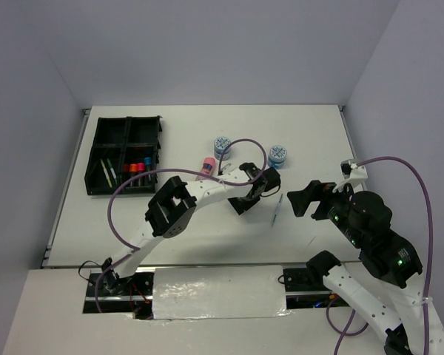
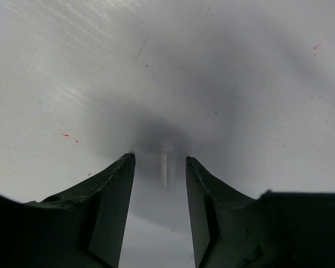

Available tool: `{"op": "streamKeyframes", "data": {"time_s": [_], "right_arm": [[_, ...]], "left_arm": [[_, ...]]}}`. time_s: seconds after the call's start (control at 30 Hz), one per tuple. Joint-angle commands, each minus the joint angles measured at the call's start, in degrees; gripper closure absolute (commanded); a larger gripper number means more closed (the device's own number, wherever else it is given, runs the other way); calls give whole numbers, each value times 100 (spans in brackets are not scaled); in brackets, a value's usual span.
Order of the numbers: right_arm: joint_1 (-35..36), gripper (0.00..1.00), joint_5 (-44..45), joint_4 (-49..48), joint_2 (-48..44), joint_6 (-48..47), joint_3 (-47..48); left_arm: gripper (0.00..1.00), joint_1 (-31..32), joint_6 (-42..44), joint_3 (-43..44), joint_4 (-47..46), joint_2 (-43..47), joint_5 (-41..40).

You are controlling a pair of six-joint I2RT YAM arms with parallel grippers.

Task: Sort the stationery into containers
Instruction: Pick up the pen cap from the center of the board.

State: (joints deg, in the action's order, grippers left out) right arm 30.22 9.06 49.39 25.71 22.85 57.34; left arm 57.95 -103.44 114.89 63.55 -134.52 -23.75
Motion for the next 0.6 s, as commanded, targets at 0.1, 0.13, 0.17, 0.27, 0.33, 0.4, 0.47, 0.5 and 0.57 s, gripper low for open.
{"op": "streamKeyframes", "data": {"time_s": [0.1,0.13,0.17,0.27,0.33,0.4,0.47,0.5,0.57], "right_arm": [[-7,0,-88,-43,-14,9,102],[-7,0,-97,-52,-14,18,102],[2,0,-106,-61,-23,18,93],[-16,0,-80,-52,-14,-9,102],[-7,0,-62,-43,30,-9,93],[-7,0,-71,-61,91,9,32],[-16,0,148,1,284,183,-91],[-16,0,210,10,355,272,-179],[-7,0,132,-113,583,508,-520]], "left_arm": [[55,-3,166,-63,-62,-101,160],[61,5,210,-55,-45,-127,195],[65,5,245,-46,-53,-179,239],[75,5,377,-54,-97,-250,379],[78,23,447,-151,-149,-250,441],[91,40,543,-309,-404,-145,494],[100,41,763,-668,-597,134,477],[100,41,816,-957,-694,284,389],[100,41,983,-1336,-800,986,-118]]}}
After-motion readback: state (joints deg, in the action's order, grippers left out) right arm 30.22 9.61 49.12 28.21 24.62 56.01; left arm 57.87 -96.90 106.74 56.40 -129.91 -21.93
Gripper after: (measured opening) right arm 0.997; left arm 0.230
